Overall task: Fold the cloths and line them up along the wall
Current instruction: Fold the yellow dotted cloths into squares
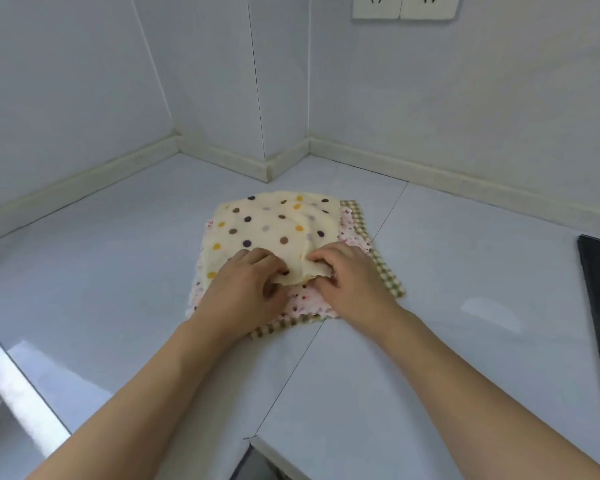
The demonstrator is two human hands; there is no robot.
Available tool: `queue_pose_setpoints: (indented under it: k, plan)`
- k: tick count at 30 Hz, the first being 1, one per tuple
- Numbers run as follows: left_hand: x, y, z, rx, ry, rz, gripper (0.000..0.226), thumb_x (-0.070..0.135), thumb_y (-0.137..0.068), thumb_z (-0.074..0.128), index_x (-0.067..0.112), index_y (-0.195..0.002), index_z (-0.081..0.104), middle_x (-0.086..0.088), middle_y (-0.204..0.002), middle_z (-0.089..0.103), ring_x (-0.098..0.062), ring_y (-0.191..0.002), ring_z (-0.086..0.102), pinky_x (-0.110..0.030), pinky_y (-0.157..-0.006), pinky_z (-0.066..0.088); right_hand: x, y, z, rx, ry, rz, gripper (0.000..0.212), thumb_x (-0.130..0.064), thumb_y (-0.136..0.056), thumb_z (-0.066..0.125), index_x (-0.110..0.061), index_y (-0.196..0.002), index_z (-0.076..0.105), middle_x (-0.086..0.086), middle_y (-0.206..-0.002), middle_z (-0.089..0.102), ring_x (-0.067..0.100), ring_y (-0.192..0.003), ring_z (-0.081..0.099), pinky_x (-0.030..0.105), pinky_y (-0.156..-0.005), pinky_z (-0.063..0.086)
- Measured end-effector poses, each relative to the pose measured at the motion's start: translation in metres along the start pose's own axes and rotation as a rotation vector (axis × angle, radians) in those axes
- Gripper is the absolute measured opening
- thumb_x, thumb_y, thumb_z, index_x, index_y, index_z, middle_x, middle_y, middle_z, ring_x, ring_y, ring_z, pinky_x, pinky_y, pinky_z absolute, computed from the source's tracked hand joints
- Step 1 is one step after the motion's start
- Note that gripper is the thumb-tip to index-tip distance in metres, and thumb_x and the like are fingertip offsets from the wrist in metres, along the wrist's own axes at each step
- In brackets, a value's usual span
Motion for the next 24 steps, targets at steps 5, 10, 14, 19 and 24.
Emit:
queue_pose_setpoints:
  k: [5, 10, 14, 19, 24]
  plan:
    - [0.0, 0.0, -0.012, 0.053, 0.007, -0.026, 0.032, 0.021, -0.094, 0.037, 0.016, -0.105, 0.067, 0.004, -0.098, 0.066, -0.022, -0.093, 0.057, -0.036, -0.077, 0.048, -0.018, 0.008, -0.021, 0.165, -0.053, 0.084, 0.028, -0.01, -0.092, 0.051, -0.018, -0.11, 0.07, -0.005, -0.107, 0.066, 0.014, -0.103, 0.059, 0.031, -0.09, 0.045]
    - [0.017, 0.006, -0.08, 0.122, 0.035, -0.076, 0.025, 0.023, -0.101, 0.038, 0.018, -0.105, 0.062, 0.0, -0.092, 0.067, -0.023, -0.083, 0.06, -0.035, -0.068, 0.048, -0.069, 0.042, -0.095, 0.363, -0.063, 0.169, 0.023, -0.014, -0.094, 0.052, -0.021, -0.098, 0.073, -0.004, -0.091, 0.068, 0.013, -0.08, 0.059, 0.028, -0.071, 0.046]
    - [0.048, 0.012, -0.141, 0.15, 0.209, -0.042, 0.02, 0.027, -0.101, 0.039, 0.025, -0.096, 0.058, 0.004, -0.083, 0.069, -0.01, -0.063, 0.064, -0.032, -0.058, 0.05, -0.11, 0.071, -0.159, 0.468, -0.034, 0.149, 0.018, -0.01, -0.091, 0.055, -0.014, -0.09, 0.073, 0.0, -0.08, 0.069, 0.017, -0.073, 0.06, 0.032, -0.069, 0.047]
    - [0.098, 0.03, -0.197, 0.086, 0.501, 0.004, 0.02, 0.023, -0.097, 0.045, 0.021, -0.09, 0.063, 0.013, -0.065, 0.068, -0.018, -0.061, 0.055, -0.027, -0.057, 0.043, -0.141, 0.118, -0.219, 0.247, -0.411, 0.214, 0.012, -0.003, -0.094, 0.055, -0.007, -0.093, 0.067, 0.0, -0.074, 0.066, 0.012, -0.062, 0.059, 0.024, -0.062, 0.05]
    - [0.133, 0.029, -0.199, -0.047, 0.339, 0.089, 0.016, 0.025, -0.095, 0.05, 0.02, -0.087, 0.064, 0.002, -0.077, 0.064, -0.017, -0.067, 0.056, -0.027, -0.06, 0.043, -0.131, 0.159, -0.256, 0.26, -0.426, 0.308, 0.006, -0.007, -0.091, 0.06, -0.01, -0.091, 0.066, 0.0, -0.069, 0.063, 0.012, -0.055, 0.054, 0.019, -0.052, 0.048]
Point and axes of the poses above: each hand's wrist, its own y-axis away from the middle knuckle, its own z-axis out of the palm, x = y × z, the point moved 4 cm from there along -y, towards the middle knuckle
